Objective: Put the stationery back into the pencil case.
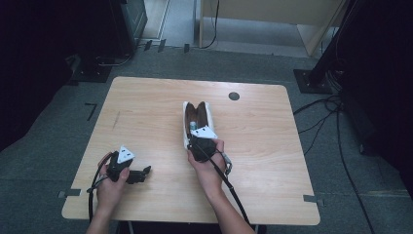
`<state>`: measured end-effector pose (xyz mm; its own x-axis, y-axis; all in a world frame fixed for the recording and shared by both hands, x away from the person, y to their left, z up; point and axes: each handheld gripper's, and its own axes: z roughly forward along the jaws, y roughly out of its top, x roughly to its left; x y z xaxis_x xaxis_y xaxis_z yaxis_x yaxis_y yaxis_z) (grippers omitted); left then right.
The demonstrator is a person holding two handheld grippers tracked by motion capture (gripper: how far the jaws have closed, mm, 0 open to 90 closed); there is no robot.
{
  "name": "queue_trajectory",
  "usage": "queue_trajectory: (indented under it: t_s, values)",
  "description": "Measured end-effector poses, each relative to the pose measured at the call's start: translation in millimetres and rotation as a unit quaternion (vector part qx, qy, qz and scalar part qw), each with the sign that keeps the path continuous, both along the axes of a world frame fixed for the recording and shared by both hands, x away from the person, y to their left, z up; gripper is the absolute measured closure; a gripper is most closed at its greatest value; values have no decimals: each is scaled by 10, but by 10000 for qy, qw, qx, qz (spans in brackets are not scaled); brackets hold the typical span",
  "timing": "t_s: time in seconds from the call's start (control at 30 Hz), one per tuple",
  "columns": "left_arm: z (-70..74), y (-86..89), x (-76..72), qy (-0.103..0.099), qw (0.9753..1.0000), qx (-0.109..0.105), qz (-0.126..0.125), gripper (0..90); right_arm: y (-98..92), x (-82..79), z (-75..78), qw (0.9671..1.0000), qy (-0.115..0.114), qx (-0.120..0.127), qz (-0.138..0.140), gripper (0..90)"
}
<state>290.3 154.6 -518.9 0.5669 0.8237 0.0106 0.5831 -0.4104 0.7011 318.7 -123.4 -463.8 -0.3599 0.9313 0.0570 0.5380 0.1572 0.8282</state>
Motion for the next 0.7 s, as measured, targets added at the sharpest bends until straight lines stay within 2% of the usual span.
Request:
queue_trajectory:
  t_s: [0.33,0.5,0.7]
  values:
    - [-1,-1,-1,8,10000,-11,6,83,-90,-39,122,9994,-281,203,17,738]
    - [-1,-1,0,10,10000,-14,6,82,-117,-64,159,9990,-350,292,38,756]
    - [-1,-2,-1,16,10000,-23,10,82,-152,-94,224,9980,-476,407,69,817]
